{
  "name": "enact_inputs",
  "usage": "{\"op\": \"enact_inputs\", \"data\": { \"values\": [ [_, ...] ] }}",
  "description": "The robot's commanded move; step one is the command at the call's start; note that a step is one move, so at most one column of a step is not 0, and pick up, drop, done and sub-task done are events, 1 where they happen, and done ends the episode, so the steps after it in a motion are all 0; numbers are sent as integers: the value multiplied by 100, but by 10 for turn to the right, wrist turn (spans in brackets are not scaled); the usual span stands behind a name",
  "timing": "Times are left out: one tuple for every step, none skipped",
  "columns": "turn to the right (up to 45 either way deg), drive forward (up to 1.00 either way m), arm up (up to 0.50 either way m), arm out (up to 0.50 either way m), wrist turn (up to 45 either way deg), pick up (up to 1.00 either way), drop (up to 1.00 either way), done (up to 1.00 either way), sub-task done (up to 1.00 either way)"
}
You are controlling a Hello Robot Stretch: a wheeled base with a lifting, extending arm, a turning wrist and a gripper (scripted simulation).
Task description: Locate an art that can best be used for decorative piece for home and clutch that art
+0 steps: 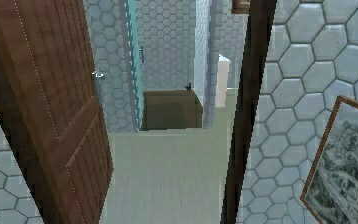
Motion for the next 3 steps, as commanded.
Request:
{"op": "enact_inputs", "data": {
  "values": [
    [60, 0, 0, 0, 0, 0, 0, 0, 0],
    [0, 20, 0, 0, 0, 0, 0, 0, 0],
    [-30, 0, 0, 0, 0, 0, 0, 0, 0]
  ]
}}
